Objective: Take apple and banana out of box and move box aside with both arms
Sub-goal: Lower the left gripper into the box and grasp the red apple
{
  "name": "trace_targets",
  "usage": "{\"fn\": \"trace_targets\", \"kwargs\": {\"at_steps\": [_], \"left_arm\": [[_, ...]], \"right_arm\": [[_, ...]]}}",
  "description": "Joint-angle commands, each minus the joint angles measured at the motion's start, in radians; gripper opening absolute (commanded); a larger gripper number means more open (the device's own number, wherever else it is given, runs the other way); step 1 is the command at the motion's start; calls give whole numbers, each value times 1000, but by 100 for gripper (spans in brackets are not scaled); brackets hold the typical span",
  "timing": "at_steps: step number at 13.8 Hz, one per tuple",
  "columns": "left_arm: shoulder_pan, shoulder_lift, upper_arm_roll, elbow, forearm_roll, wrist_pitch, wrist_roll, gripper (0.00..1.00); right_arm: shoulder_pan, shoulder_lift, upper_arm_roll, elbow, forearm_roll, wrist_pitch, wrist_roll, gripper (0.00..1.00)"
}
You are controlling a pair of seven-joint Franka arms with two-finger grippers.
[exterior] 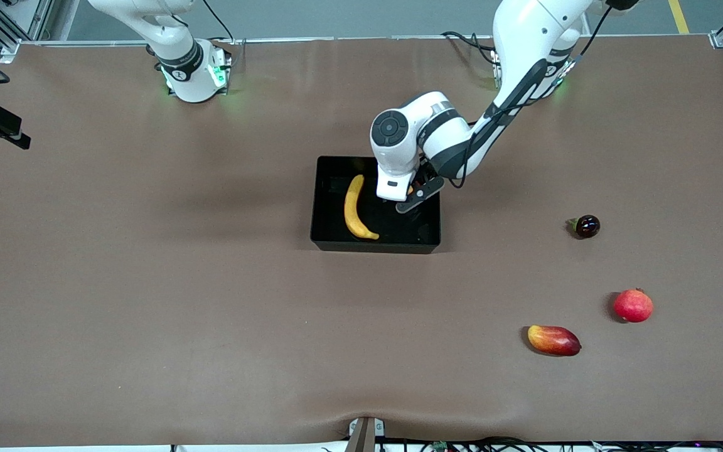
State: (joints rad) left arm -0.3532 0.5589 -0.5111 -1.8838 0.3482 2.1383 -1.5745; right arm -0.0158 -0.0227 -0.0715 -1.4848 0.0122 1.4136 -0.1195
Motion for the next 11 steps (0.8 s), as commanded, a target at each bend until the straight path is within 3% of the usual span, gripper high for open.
{"fn": "trace_targets", "kwargs": {"at_steps": [1, 3, 6, 7, 11], "left_arm": [[-7, 35, 0, 14, 37, 5, -28, 100], [-7, 48, 0, 12, 40, 5, -38, 96], [-10, 56, 0, 17, 40, -1, -33, 19], [-9, 52, 0, 17, 38, -4, -26, 1], [-9, 45, 0, 133, 34, -93, -25, 0]], "right_arm": [[-24, -6, 15, 3, 14, 1, -6, 100], [-23, -6, 15, 3, 14, 1, -6, 100], [-23, -6, 15, 3, 14, 1, -6, 100], [-24, -6, 15, 3, 14, 1, -6, 100], [-23, -8, 15, 1, 14, 1, -6, 100]]}}
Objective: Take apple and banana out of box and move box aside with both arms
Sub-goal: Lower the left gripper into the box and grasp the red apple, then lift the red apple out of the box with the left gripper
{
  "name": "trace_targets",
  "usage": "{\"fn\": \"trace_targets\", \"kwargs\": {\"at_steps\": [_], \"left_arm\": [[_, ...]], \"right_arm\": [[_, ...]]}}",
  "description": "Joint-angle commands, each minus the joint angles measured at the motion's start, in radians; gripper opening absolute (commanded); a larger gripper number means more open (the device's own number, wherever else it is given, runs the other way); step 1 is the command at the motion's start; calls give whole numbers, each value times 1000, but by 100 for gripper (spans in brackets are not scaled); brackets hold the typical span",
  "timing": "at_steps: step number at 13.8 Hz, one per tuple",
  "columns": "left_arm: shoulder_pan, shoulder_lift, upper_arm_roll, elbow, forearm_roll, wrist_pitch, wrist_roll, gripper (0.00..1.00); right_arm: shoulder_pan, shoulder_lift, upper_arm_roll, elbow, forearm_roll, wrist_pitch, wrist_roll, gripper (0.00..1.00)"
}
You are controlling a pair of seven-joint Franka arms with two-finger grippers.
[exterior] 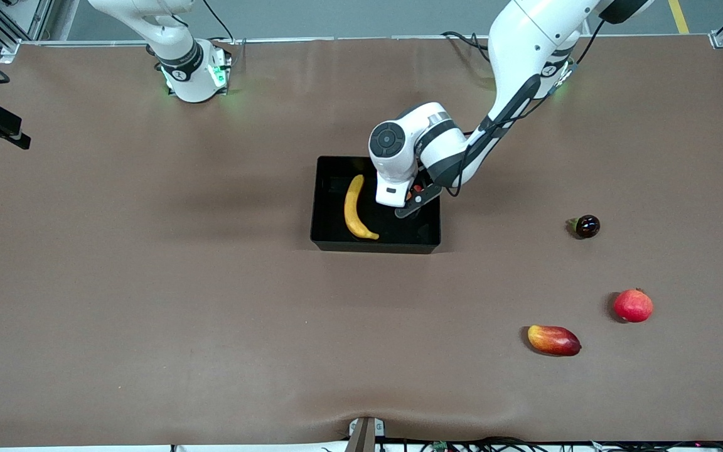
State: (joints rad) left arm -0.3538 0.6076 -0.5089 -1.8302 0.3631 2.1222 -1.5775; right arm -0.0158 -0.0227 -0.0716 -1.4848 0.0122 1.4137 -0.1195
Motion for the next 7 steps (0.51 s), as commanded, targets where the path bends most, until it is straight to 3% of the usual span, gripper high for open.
{"fn": "trace_targets", "kwargs": {"at_steps": [1, 4, 7], "left_arm": [[-11, -5, -3, 130, 20, -141, -21, 0], [-7, -46, -25, 254, 17, -333, 81, 0], [39, -141, -22, 285, 7, -453, 249, 0]], "right_arm": [[-23, -6, 15, 1, 14, 1, -6, 100], [-24, -6, 15, 1, 14, 1, -6, 100], [-24, -8, 15, 1, 14, 1, -6, 100]]}}
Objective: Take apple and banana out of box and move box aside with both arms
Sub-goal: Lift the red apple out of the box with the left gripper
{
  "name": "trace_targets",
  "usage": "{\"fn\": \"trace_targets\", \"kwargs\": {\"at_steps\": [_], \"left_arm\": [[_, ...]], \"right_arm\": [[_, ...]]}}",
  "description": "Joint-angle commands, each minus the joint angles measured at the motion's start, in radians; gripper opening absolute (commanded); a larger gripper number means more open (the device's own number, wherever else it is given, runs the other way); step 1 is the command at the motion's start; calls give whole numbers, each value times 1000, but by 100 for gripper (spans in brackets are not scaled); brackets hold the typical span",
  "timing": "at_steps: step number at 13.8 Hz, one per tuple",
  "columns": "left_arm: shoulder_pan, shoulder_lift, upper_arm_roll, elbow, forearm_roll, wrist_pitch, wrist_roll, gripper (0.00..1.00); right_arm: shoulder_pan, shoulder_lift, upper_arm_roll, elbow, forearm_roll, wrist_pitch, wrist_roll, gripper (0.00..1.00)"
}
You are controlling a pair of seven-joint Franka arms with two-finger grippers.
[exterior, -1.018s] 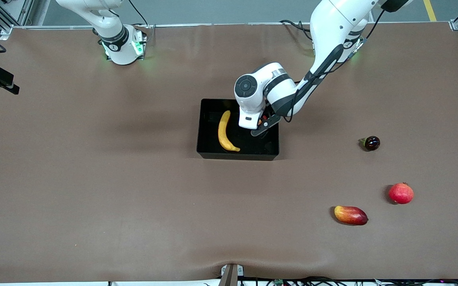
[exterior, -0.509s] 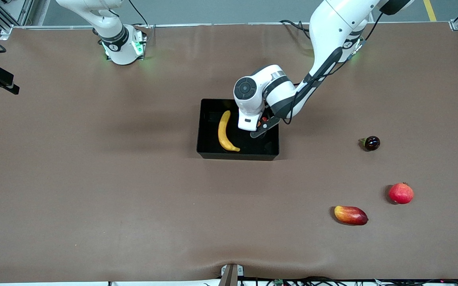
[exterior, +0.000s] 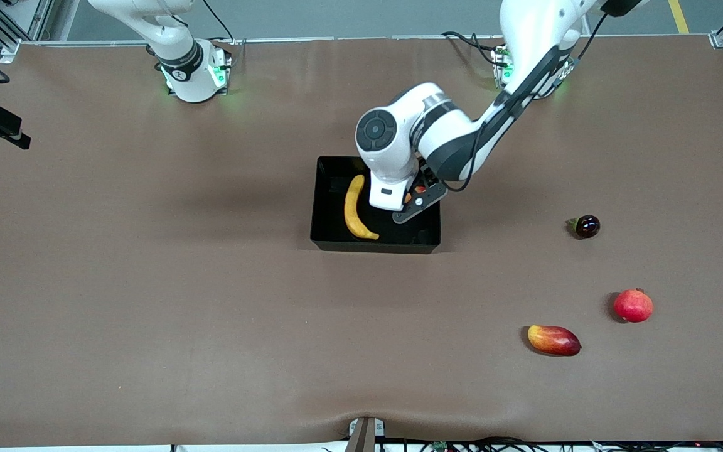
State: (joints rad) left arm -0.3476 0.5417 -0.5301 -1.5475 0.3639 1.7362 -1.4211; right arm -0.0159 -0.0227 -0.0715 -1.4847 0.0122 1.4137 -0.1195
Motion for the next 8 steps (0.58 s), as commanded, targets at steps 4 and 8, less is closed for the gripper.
{"fn": "trace_targets", "kwargs": {"at_steps": [4, 8], "left_arm": [[178, -181, -2, 3, -25, -130, 365, 0], [338, -190, -2, -2, -54, -182, 531, 0]], "right_arm": [[-23, -6, 15, 1, 14, 1, -6, 100], [-26, 6, 15, 12, 9, 2, -17, 100]]}}
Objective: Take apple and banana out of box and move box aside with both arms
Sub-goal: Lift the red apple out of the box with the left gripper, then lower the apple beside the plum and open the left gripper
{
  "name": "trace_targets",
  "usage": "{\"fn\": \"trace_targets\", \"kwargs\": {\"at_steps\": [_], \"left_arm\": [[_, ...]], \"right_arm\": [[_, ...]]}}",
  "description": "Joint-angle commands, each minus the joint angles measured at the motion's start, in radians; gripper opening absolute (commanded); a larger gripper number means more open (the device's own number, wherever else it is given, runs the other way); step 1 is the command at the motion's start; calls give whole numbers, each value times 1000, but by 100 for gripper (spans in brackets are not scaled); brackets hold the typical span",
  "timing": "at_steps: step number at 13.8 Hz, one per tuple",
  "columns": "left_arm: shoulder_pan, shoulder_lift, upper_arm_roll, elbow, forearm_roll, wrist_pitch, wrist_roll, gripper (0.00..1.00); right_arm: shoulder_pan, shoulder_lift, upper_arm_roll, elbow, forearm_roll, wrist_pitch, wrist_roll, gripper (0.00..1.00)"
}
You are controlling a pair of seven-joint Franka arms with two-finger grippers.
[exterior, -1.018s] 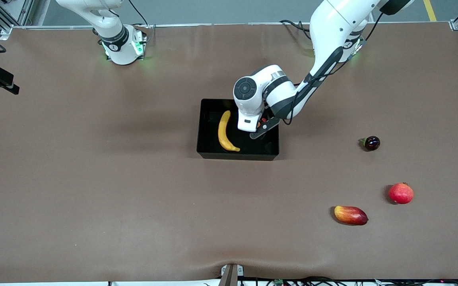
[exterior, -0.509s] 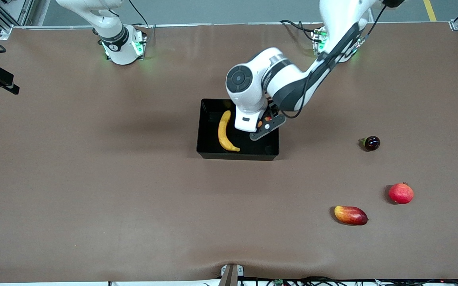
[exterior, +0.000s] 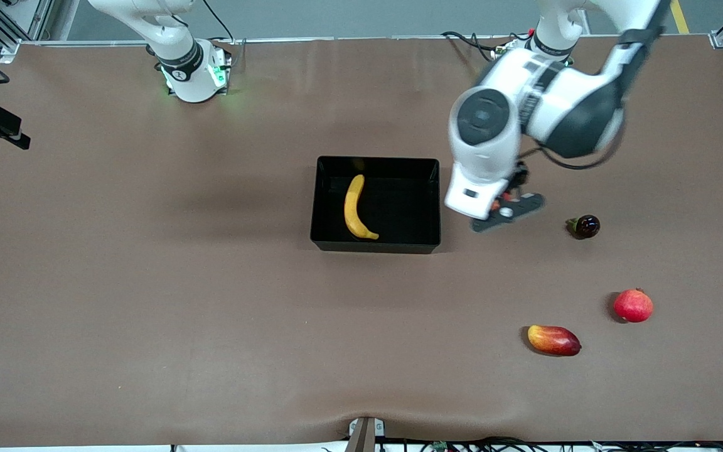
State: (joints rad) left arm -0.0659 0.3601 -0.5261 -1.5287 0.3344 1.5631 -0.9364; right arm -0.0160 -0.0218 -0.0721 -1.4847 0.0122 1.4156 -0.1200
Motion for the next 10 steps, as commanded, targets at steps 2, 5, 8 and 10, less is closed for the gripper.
{"fn": "trace_targets", "kwargs": {"at_steps": [2, 5, 8, 10], "left_arm": [[119, 19, -2, -45, -2, -5, 97, 0], [184, 97, 0, -54, 116, 44, 126, 0], [254, 157, 0, -106, 213, 181, 136, 0], [300, 193, 0, -139, 276, 268, 136, 0]], "right_arm": [[-25, 17, 15, 14, 11, 0, -17, 100], [-16, 23, 17, 14, 2, 0, -18, 100], [-24, 25, 17, 14, 2, 0, -18, 100], [-25, 29, 17, 14, 2, 2, -18, 100]]}}
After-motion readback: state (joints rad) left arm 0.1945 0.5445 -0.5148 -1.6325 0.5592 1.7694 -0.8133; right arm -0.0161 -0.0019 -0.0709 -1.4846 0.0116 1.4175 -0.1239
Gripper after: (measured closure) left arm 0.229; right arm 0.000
